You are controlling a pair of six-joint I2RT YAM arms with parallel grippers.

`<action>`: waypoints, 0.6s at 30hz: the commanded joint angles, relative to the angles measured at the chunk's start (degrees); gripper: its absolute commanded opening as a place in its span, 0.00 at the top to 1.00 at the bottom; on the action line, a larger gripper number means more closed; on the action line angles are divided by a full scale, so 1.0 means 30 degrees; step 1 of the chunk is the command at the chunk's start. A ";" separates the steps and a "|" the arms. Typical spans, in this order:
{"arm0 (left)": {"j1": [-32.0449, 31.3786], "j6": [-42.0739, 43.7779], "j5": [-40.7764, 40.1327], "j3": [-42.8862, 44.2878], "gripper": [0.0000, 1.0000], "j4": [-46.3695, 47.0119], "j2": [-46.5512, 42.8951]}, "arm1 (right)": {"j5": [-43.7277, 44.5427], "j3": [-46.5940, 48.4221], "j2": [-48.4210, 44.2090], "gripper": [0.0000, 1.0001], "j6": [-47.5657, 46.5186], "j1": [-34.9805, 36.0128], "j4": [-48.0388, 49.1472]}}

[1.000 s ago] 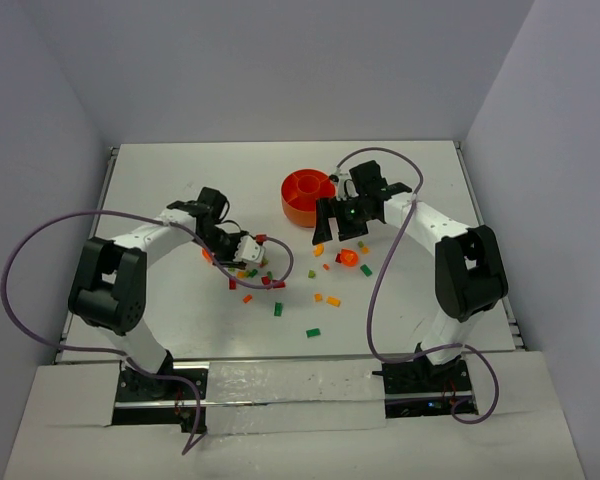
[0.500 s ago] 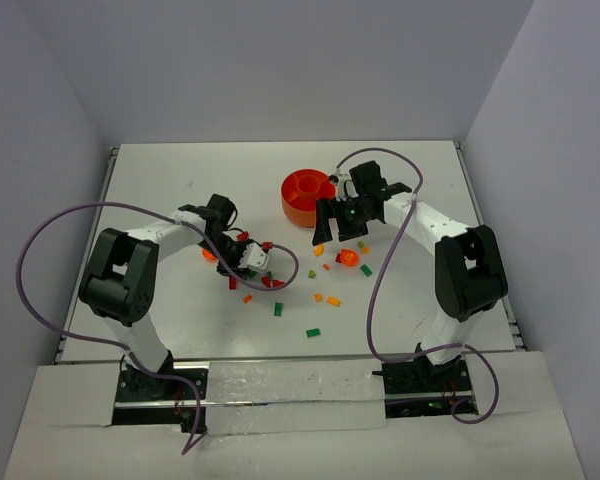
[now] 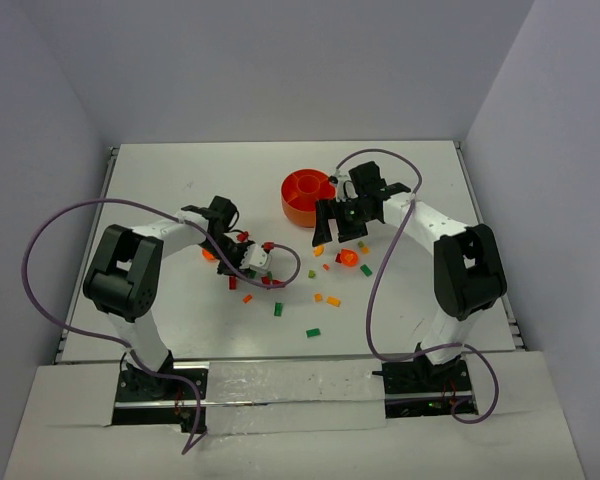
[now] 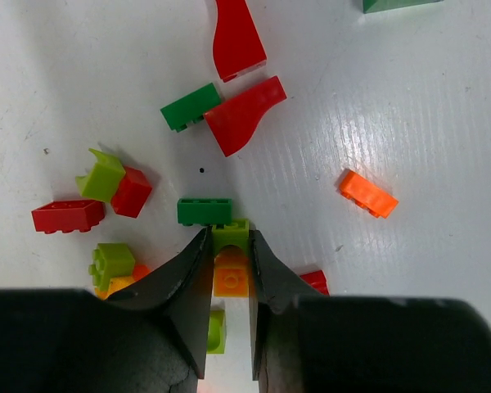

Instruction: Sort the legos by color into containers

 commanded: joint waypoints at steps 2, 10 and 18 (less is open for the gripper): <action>-0.0147 -0.0252 0.0036 0.0355 0.79 0.0314 -0.0187 | -0.0802 0.0349 -0.0340 0.00 -0.0054 -0.0077 0.0131; -0.1127 -0.2506 -0.0335 -0.0551 0.89 0.1721 -0.3069 | -0.5663 -0.1124 -0.1412 0.01 0.2014 0.0056 0.2941; -0.2815 -0.8872 -0.0429 -0.1080 1.00 0.3830 -0.5757 | -0.9126 -0.2523 -0.1480 0.06 0.6200 0.1477 0.8695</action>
